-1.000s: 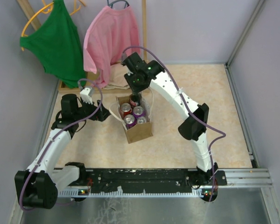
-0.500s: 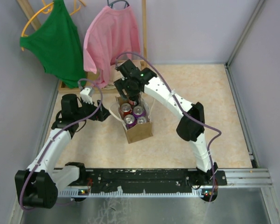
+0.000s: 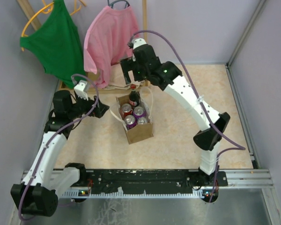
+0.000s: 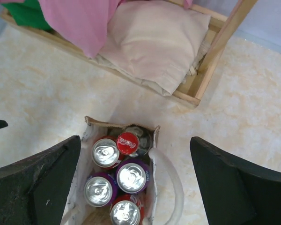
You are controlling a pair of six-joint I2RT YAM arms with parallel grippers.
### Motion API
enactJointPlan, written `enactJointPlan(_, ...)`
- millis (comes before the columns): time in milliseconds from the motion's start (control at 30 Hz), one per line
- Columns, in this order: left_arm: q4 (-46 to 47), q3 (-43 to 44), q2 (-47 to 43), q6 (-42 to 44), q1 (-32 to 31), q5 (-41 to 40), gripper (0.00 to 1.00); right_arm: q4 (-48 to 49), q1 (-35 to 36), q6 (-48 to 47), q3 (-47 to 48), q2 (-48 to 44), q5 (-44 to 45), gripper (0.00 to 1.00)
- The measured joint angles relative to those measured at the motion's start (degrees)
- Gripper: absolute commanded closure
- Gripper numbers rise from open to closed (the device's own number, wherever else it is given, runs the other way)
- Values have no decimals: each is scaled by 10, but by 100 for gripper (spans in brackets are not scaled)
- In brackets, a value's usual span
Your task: Place the beverage into the canvas bag
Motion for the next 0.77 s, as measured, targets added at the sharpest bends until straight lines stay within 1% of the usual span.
enactJointPlan(100, -23, 33, -10, 8, 0, 1, 0, 2, -20, 34, -20, -40, -18, 1)
enactJointPlan(167, -37, 49, -13, 14, 0, -1, 0, 4, -42, 56, -59, -70, -39, 1)
enactJointPlan(300, -60, 56, -25, 24, 0, -12, 0, 17, -79, 100, -200, -145, -60, 1)
enactJointPlan(400, -75, 56, -33, 25, 0, -20, 0, 32, -78, 135, -327, -212, -79, 1)
enactJointPlan(467, -80, 55, -38, 25, 0, -24, 0, 42, -73, 157, -395, -255, -92, 1)
enactJointPlan(600, -82, 53, -42, 25, 0, -26, 0, 58, -72, 185, -455, -308, -104, 1)
enactJointPlan(767, -82, 53, -33, 23, 0, -26, 0, 87, -72, 202, -462, -328, -105, 1)
